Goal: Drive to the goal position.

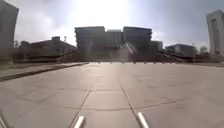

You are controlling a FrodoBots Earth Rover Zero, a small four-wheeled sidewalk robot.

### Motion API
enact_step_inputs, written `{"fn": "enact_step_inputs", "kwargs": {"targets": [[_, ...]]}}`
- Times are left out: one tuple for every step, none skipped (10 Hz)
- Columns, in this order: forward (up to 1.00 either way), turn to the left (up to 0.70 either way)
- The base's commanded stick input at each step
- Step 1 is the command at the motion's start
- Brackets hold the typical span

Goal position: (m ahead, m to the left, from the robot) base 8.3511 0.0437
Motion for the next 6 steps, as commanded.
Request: {"fn": "enact_step_inputs", "kwargs": {"targets": [[1.0, 0.0], [1.0, 0.0], [1.0, 0.0], [1.0, 0.0], [1.0, 0.0], [1.0, 0.0]]}}
